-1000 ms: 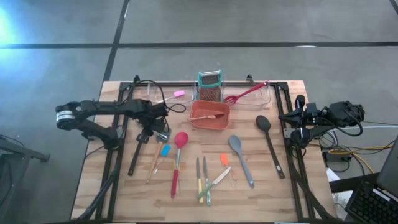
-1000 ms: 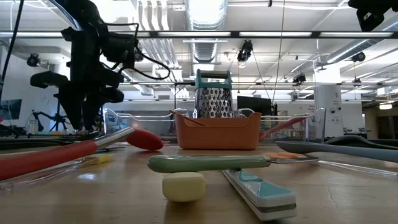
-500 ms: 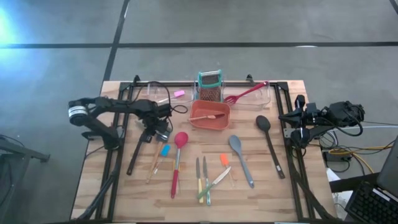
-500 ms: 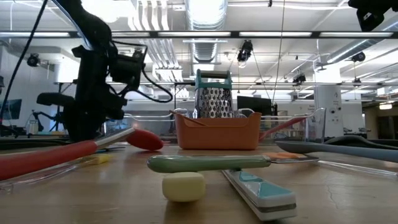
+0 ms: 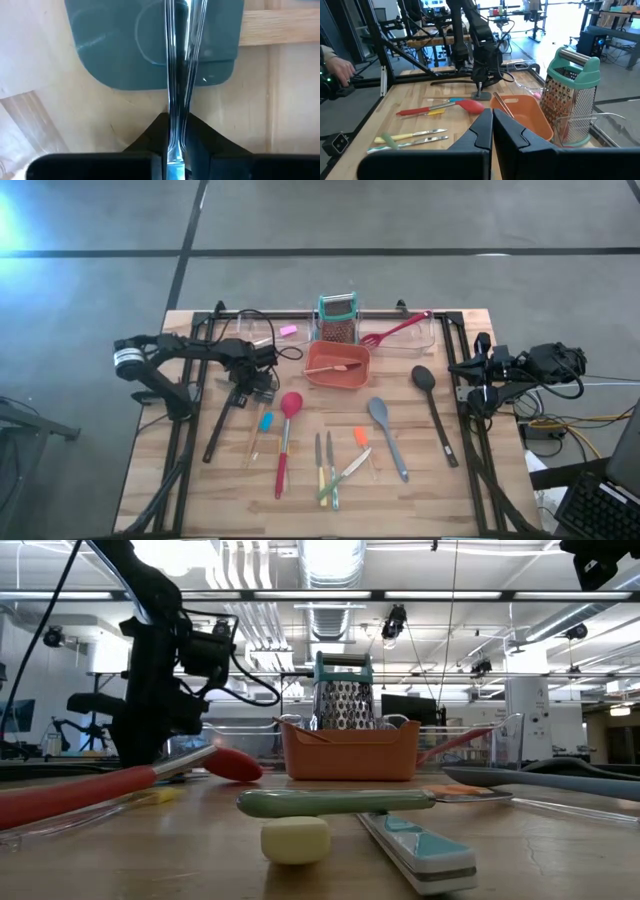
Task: Pick & Place Kitchen Items
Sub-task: Put the silver table knife into the orange bin
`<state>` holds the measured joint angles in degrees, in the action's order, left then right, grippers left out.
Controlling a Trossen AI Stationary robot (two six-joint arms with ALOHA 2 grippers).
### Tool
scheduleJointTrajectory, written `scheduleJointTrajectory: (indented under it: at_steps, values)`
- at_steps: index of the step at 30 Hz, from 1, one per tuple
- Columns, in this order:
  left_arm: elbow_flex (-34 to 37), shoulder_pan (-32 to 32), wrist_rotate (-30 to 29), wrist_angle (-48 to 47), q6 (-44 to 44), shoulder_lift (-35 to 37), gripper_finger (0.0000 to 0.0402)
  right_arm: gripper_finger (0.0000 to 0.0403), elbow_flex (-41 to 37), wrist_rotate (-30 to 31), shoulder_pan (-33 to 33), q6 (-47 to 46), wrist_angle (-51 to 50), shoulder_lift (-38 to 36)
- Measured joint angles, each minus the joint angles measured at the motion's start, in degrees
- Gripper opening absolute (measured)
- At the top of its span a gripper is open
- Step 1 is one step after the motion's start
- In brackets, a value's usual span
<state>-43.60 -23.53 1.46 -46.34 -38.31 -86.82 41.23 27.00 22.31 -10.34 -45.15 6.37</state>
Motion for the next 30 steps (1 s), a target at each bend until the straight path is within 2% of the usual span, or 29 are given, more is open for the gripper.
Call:
scheduleJointTrajectory:
  at_steps: [5, 9, 14, 18, 24, 30]
  values:
    - [-0.5, 0.0, 0.0, -1.8, 1.9, 1.7, 0.0043, 0.0008, 0.0, 0.0, 0.0, 0.0, 0.0, 0.0]
    - [-3.4, 0.0, 0.0, -9.2, 3.9, 3.3, 0.0043, 0.0008, 0.0, 0.0, 0.0, 0.0, 0.0, 0.0]
    - [-11.3, 0.1, 0.0, -21.1, 8.2, 4.5, 0.0043, 0.0008, 0.0, 0.0, 0.0, 0.0, 0.0, 0.0]
    - [-19.2, 1.0, 0.6, -24.9, 11.1, 6.3, 0.0043, 0.0008, 0.0, 0.0, 0.0, -0.1, 0.0, 0.0]
    - [-30.2, 2.0, 5.6, -21.2, 16.5, 9.0, 0.0043, 0.0008, 0.0, 0.0, 0.0, -0.1, 0.0, 0.0]
    - [-36.0, 3.3, 14.2, -6.3, 23.9, 10.3, 0.0043, 0.0008, 0.0, 0.0, 0.0, 0.0, 0.0, 0.0]
